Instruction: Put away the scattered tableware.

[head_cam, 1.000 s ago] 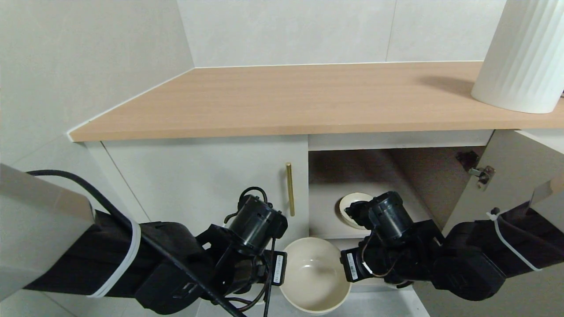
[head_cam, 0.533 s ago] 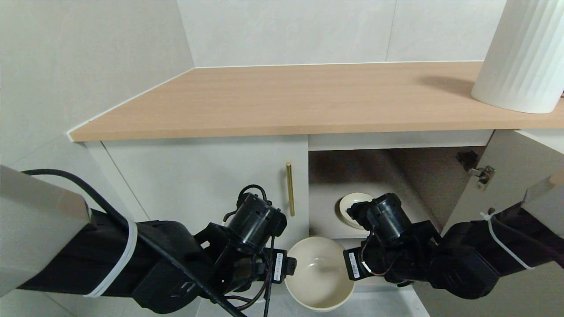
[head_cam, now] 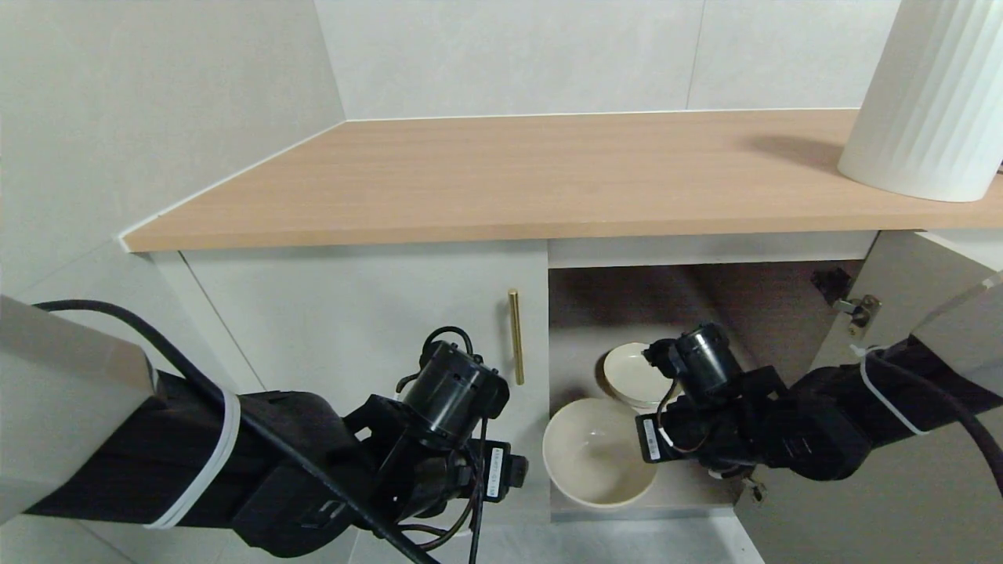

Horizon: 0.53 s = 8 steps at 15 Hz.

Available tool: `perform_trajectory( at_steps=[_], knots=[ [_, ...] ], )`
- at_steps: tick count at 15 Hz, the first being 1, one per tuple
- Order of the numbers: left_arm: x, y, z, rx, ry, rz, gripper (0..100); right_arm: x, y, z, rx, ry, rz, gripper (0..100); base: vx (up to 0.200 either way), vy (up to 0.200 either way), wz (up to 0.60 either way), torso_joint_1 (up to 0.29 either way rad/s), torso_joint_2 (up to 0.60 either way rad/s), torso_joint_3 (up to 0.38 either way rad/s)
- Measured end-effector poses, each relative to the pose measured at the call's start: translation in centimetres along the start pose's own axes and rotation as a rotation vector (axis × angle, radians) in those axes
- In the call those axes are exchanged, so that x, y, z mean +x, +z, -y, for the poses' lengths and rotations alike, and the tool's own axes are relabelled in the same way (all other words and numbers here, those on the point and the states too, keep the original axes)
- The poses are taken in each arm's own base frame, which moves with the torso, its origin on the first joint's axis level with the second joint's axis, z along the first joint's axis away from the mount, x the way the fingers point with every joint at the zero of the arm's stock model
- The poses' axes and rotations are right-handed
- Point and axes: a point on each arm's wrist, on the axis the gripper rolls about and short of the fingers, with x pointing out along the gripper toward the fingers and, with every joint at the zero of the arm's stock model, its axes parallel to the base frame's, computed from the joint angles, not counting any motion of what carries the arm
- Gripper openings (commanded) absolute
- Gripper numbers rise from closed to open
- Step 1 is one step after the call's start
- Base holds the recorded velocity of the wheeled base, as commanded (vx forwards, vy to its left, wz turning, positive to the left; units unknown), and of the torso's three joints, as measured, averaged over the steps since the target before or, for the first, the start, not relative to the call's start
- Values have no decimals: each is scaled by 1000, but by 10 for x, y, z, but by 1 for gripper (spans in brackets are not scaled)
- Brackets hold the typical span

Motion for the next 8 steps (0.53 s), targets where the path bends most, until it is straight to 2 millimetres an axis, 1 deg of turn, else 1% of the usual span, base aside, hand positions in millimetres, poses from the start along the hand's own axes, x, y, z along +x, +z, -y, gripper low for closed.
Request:
perform_trajectory(
  at_steps=[2, 4, 6, 8],
  knots=[
    [0, 0, 0, -1, 0, 0, 100, -1, 14, 10, 67, -11, 47, 0, 0, 0, 0, 0, 0, 0],
    [0, 0, 0, -1, 0, 1, 100, 0, 26, 11, 162, 5, 110, 0, 0, 0, 0, 0, 0, 0],
    [0, 0, 0, -1, 1, 0, 100, 2, 34, 13, 210, 10, 179, 0, 0, 0, 0, 0, 0, 0],
    [1, 0, 0, -1, 1, 0, 100, 8, 42, 17, 242, -22, 272, 0, 0, 0, 0, 0, 0, 0]
  ],
)
